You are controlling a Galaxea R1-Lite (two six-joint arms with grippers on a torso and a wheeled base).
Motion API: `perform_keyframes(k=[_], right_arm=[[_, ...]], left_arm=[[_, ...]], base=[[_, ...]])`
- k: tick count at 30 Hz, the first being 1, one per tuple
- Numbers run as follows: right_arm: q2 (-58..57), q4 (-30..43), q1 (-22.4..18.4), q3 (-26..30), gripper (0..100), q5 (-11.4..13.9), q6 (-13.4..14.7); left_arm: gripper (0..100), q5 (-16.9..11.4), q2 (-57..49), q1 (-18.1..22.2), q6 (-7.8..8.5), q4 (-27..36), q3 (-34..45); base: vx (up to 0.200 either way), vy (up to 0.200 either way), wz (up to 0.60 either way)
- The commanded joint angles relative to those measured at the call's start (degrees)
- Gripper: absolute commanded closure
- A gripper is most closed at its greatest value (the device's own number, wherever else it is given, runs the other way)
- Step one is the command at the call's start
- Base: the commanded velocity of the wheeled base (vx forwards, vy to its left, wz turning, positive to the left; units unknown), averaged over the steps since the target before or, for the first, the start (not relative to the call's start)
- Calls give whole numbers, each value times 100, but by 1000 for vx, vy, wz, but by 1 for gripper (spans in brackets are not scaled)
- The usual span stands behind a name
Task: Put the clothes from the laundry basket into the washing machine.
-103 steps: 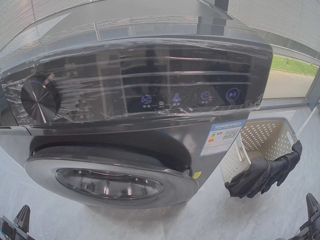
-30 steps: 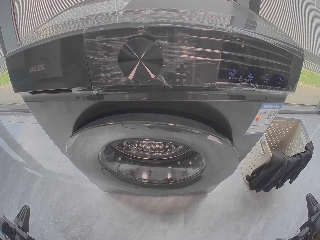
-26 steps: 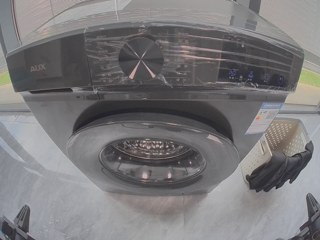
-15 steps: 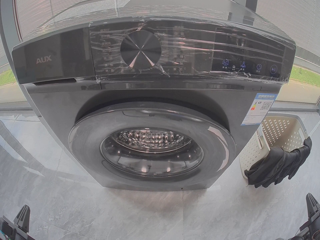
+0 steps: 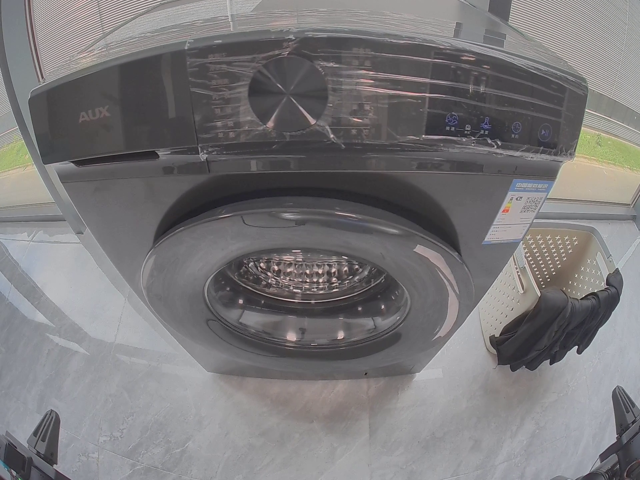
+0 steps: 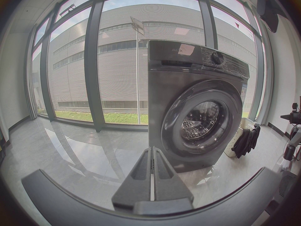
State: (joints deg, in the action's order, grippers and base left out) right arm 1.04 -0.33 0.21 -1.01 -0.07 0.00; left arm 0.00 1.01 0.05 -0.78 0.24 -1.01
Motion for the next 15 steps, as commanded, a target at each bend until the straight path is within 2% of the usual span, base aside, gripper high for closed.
perform_keyframes(k=[1,7,15], right_arm=[[-104,-2,6,101,100,-1,0],[-104,-2,-12,101,100,-10,9],[-104,-2,-21,101,100,-1,0]], left_arm=[[100,-9,-92,4,8,2,101],[100,-18,-92,4,34,2,101],[100,-26,-92,4,52,2,101]], base=[[0,0,0],[0,0,0],[200,0,0]])
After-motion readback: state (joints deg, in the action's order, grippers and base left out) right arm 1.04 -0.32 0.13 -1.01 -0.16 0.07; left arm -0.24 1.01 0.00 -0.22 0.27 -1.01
